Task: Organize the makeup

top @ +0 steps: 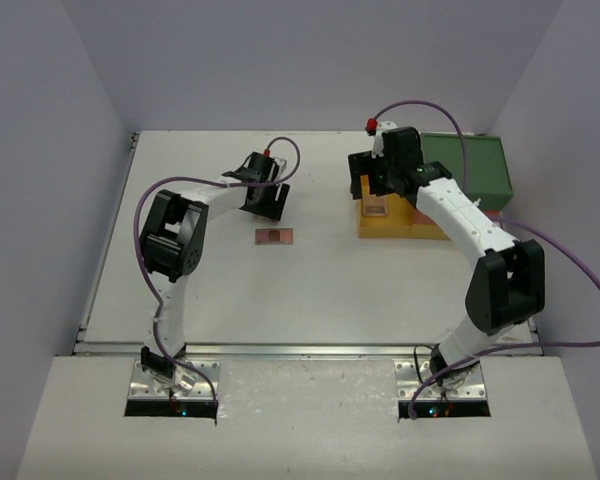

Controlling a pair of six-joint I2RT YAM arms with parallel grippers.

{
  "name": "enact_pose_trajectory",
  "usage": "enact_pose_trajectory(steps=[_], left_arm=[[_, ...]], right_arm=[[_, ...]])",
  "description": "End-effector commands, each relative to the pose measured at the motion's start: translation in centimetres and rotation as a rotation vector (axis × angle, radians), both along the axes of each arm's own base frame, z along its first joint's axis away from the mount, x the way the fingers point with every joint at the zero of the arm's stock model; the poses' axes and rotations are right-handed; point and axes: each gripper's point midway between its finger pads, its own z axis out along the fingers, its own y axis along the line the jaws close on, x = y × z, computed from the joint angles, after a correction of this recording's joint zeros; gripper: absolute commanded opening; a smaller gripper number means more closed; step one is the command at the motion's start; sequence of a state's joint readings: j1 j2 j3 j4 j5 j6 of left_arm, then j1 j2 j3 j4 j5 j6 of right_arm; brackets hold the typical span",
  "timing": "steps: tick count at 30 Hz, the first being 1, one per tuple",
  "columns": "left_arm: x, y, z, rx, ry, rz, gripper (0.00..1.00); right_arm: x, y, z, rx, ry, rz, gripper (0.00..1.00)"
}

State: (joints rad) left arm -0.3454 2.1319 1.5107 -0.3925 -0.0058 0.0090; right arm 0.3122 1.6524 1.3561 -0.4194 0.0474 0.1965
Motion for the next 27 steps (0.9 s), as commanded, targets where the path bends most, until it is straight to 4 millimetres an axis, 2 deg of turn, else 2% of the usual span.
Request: enact_pose_trajectory(steps=[1, 5, 8, 11, 15, 16, 21, 23, 25, 27], left_arm=[[-2.7, -1.2, 0.2, -0.093, 0.077, -0.118, 0.00], [-1.6, -2.4, 4.3, -0.143, -0.026, -0.190, 0.00], [-1.3, -2.8, 6.4, -0.151, -0.082, -0.239, 0.00], [-1.6, -2.7, 7.7, -0.149, -0.116, -0.278, 0.00], [-3.1, -2.8, 9.6, -0.155, -0.156, -0.366, 0.00], [-3.5, -3.1, 10.8, -0.170, -0.172, -0.393, 0.00], [-7.6, -3.7, 14.3, -0.229, -0.177, -0.543, 0.00], [-8.8, -3.7, 15.1, -0.241, -0.191, -0.579, 0.00], [-9.9, -3.8, 15.5, -0.243, -0.203, -0.601, 0.00], [-10.6, -4.0, 17.1, -0.245, -0.238, -0.611, 0.00]], right_arm=[[-1.3, 4.3, 4.3, 0.210, -0.064, 0.157, 0.97], [-2.2, 5.7, 5.4, 0.279, -0.059, 0.217, 0.97], [-2.6, 6.2, 5.4, 0.312, -0.038, 0.229, 0.97], [-2.8, 6.6, 5.2, 0.340, -0.008, 0.225, 0.96], [-2.4, 7.3, 5.9, 0.388, 0.010, 0.218, 0.96], [-2.2, 7.4, 6.2, 0.399, 0.011, 0.214, 0.96], [-1.6, 9.6, 7.3, 0.532, 0.058, 0.231, 0.91], [-1.4, 10.4, 7.7, 0.588, 0.070, 0.234, 0.88], [-1.5, 11.7, 7.0, 0.661, 0.142, 0.244, 0.81], [-1.1, 13.2, 6.3, 0.717, 0.203, 0.262, 0.77]])
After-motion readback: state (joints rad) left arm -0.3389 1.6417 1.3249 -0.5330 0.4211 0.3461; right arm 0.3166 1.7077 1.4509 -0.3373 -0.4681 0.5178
